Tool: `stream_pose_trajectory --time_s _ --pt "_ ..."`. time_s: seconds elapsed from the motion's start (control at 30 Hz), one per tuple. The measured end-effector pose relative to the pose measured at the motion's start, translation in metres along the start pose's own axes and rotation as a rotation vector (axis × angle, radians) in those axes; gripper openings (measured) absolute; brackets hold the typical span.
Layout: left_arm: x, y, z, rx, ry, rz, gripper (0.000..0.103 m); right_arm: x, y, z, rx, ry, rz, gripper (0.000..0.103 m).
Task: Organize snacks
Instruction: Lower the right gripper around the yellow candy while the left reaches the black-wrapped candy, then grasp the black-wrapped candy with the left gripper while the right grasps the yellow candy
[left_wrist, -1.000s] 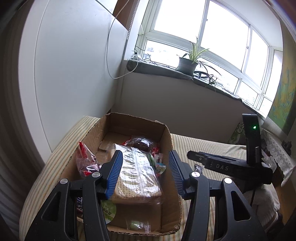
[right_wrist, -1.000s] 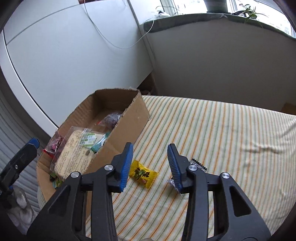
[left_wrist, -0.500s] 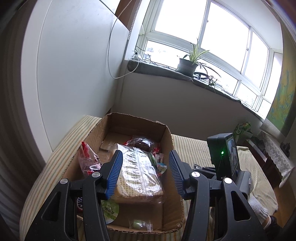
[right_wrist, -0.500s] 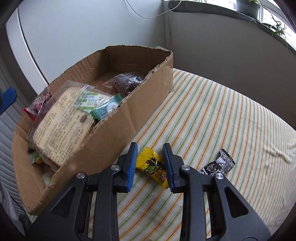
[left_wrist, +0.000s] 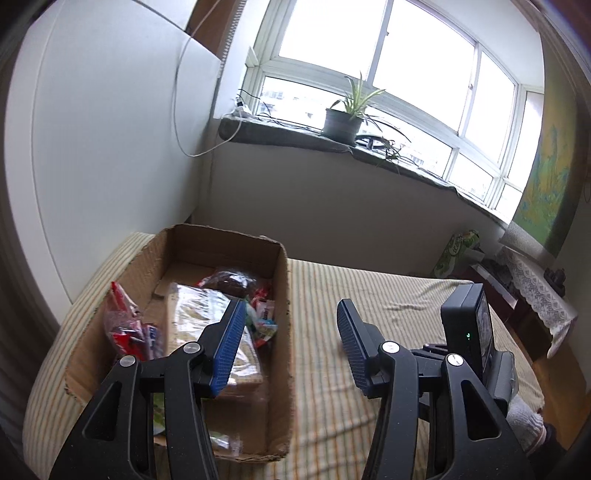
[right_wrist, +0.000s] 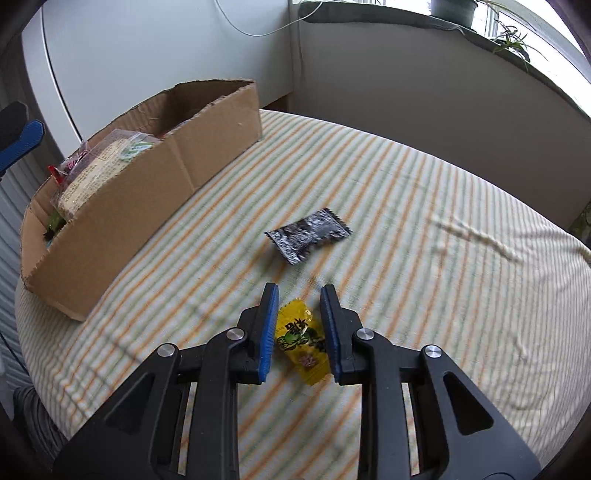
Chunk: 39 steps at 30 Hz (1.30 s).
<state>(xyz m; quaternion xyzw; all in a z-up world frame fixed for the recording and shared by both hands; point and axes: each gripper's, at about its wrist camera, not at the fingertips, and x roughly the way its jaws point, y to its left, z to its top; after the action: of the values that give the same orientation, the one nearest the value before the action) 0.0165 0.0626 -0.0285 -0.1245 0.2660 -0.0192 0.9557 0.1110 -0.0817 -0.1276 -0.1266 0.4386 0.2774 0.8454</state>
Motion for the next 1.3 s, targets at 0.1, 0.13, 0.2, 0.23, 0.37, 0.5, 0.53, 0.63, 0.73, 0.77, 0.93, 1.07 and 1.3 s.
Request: stream_pose_trajectory --time_s 0.1,0.13,0.2,0.23,0.37,0.5,0.53,0.63,0.73,0.77,0.93,1.07,1.3 --pt "0.013 -0.021 -0.003 0.016 0.034 -0.042 0.051 -0.005 -0.024 -0.003 0.038 -0.006 0.004 0.021" --pt "0.018 -0.028 -0.004 0.020 0.049 -0.054 0.051 -0.006 -0.030 -0.004 0.047 -0.009 -0.004 0.021" --pt "0.030 -0.043 -0.007 0.042 0.075 -0.070 0.051 -0.006 -0.038 0.000 0.065 -0.014 -0.024 0.021" --pt "0.036 -0.050 -0.008 0.050 0.088 -0.077 0.051 -0.007 -0.044 -0.001 0.083 -0.018 -0.019 0.021" --pt "0.070 -0.067 -0.013 0.061 0.163 -0.084 0.051 -0.019 -0.066 -0.003 0.164 -0.059 0.043 0.023" --pt "0.097 -0.071 -0.017 0.076 0.212 -0.036 0.051 -0.040 -0.070 -0.014 0.139 -0.072 0.106 0.028" --pt "0.103 -0.070 -0.018 0.080 0.223 -0.023 0.051 -0.045 -0.068 -0.017 0.124 -0.081 0.115 0.031" --pt "0.118 -0.067 -0.024 0.095 0.255 0.019 0.051 -0.051 -0.052 -0.024 0.062 -0.098 0.162 0.048" --pt "0.130 -0.066 -0.026 0.102 0.284 0.032 0.051 -0.047 -0.036 -0.024 0.003 -0.084 0.163 0.048" --pt "0.132 -0.068 -0.026 0.105 0.288 0.035 0.050 -0.045 -0.032 -0.025 -0.010 -0.075 0.152 0.048" --pt "0.147 -0.066 -0.030 0.111 0.338 0.032 0.050 -0.040 -0.026 -0.027 -0.028 -0.059 0.137 0.048" --pt "0.151 -0.067 -0.030 0.116 0.343 0.027 0.050 -0.038 -0.024 -0.030 -0.033 -0.050 0.127 0.048" --pt "0.163 -0.073 -0.031 0.159 0.354 0.031 0.050 -0.032 -0.020 -0.029 -0.050 -0.034 0.110 0.048"
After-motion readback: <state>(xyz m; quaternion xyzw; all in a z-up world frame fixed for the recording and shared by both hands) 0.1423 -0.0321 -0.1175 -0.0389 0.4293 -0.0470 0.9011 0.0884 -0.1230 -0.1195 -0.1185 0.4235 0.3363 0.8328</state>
